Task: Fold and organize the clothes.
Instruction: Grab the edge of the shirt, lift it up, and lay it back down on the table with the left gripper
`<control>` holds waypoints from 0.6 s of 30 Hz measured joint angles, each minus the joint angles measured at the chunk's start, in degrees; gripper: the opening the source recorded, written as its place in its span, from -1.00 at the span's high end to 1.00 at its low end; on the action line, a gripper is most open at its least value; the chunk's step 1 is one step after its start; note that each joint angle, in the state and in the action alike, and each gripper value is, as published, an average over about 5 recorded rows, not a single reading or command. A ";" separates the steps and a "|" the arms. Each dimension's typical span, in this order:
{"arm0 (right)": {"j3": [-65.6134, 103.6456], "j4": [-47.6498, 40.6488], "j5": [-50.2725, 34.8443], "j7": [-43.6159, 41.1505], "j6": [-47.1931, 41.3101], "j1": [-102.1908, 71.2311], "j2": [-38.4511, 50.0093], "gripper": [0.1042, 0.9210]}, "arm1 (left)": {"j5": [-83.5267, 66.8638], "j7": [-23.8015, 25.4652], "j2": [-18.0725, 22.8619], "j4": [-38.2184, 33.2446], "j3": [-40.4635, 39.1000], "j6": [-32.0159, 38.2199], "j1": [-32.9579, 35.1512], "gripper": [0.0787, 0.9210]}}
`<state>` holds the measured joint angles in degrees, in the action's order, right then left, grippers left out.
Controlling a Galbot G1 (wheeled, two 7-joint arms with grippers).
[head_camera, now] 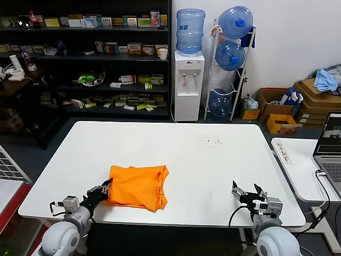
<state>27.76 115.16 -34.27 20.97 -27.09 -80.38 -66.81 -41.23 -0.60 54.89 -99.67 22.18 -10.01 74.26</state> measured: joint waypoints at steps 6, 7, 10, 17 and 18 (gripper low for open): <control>-0.54 -0.42 0.15 -0.05 0.17 0.58 -0.15 -0.76 | 1.88 -3.02 -0.83 -8.01 1.36 -2.77 1.72 0.94; -0.66 -0.48 0.14 -0.06 0.19 0.71 -0.15 -0.76 | 2.28 -3.58 -1.17 -9.42 1.68 -3.57 2.00 0.94; -0.95 -0.62 0.06 -0.17 0.29 1.07 -0.11 -0.76 | 3.93 -4.70 -2.61 -12.61 2.88 -5.78 2.77 0.94; -1.20 -0.67 -0.34 -0.56 0.74 1.47 0.37 -0.76 | 10.80 -4.36 -8.57 -12.28 7.80 -7.26 4.00 0.94; -1.21 -0.70 -0.38 -0.62 0.82 1.51 0.42 -0.76 | 12.09 -4.07 -9.57 -11.42 8.60 -7.05 4.00 0.94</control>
<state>26.55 114.46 -34.65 20.35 -26.27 -78.86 -66.39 -29.14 -4.67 45.32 -111.09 30.78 -17.05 78.26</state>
